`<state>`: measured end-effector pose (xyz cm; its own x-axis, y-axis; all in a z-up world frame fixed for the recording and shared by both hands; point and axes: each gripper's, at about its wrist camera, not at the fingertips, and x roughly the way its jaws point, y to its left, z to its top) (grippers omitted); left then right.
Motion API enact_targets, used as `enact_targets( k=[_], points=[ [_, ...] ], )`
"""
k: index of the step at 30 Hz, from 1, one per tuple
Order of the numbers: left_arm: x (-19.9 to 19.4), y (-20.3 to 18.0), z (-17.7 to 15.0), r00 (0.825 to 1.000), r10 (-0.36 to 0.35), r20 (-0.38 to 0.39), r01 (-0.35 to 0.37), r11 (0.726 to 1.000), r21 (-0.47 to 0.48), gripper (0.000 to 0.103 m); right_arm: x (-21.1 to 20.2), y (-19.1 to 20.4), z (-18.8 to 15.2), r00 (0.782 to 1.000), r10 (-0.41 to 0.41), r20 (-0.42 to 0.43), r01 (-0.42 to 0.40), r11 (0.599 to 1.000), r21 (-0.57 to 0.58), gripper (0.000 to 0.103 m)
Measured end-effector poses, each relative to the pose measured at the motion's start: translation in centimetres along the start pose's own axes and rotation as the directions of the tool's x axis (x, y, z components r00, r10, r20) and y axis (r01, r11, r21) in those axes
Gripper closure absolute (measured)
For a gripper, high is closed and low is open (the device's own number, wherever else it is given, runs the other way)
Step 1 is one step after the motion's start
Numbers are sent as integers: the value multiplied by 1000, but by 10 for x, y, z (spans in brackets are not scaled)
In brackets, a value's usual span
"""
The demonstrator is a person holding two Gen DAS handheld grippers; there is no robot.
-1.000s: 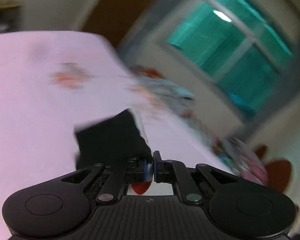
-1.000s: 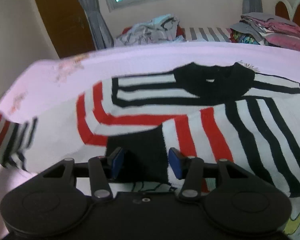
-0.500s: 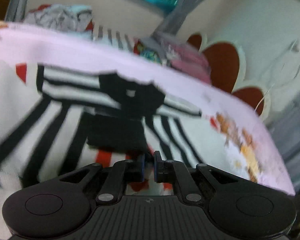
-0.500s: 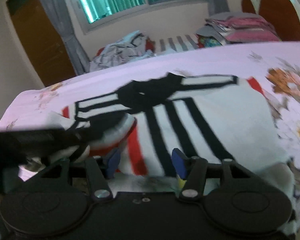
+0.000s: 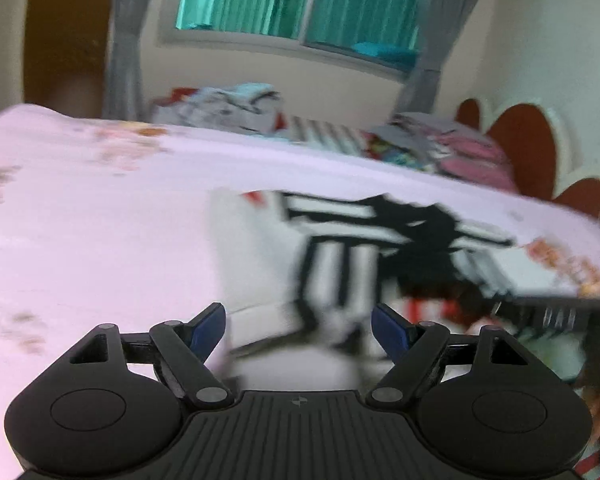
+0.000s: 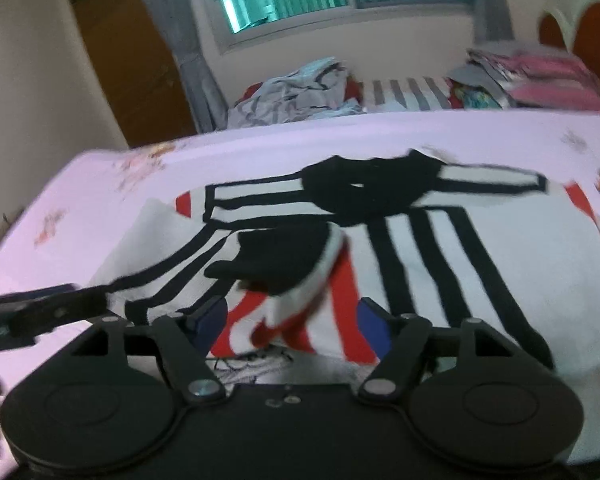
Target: Fold small clothes
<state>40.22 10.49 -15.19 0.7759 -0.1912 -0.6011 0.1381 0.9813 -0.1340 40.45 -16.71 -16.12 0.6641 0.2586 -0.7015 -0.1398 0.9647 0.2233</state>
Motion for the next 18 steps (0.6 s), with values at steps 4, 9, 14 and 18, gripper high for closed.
enact_targets(
  k=[4,9,14,18],
  points=[
    [12,11,-15,998,56,-23,-55,996,65,25,26,12,7,996,-79,-29,76,993,-86,58],
    [33,8,-11,995,99,15,-101,989,112,53,31,8,13,998,-64,-21,62,996,-64,91],
    [46,21,2,987,152,57,-155,987,53,66,-7,-23,26,990,-76,117,63,992,108,97],
    [52,13,-3,990,133,45,-138,983,122,66,-4,-62,12,989,-138,51,125,973,194,97]
  ],
)
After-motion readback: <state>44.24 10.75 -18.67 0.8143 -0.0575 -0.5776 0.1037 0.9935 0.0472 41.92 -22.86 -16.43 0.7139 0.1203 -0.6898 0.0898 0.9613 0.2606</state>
